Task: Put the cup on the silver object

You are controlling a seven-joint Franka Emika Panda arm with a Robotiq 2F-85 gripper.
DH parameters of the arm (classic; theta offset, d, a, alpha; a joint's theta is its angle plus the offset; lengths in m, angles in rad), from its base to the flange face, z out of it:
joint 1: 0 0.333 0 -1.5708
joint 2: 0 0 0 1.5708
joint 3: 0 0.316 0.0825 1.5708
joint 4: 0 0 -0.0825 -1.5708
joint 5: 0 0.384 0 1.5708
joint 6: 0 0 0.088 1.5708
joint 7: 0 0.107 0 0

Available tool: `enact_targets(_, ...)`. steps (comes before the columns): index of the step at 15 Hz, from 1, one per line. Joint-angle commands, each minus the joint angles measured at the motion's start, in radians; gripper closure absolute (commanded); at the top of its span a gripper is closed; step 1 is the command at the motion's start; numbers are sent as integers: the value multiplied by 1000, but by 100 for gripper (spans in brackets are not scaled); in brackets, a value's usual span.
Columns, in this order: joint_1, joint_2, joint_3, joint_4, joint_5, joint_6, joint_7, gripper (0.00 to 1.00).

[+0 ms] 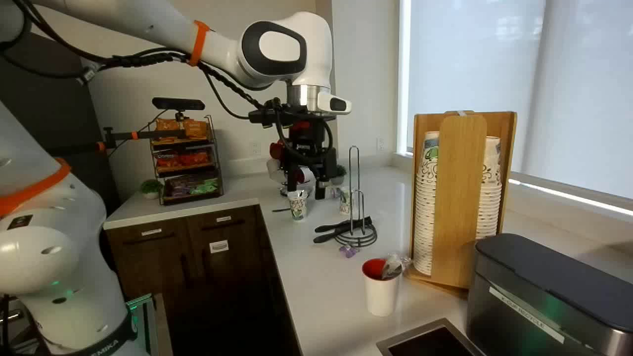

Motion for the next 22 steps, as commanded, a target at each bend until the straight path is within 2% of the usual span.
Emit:
enact_targets(1, -3, 1, 3, 2, 1, -2, -1, 0)
enact_targets(11, 2, 0, 10, -3, -2, 8, 5, 0)
enact_targets(15, 95, 22, 99, -1, 28, 91, -17, 0)
enact_targets(18, 163, 86, 192, 32, 33, 168, 50, 0)
enact_targets(22, 195, 200, 271, 104, -32, 303, 117, 0)
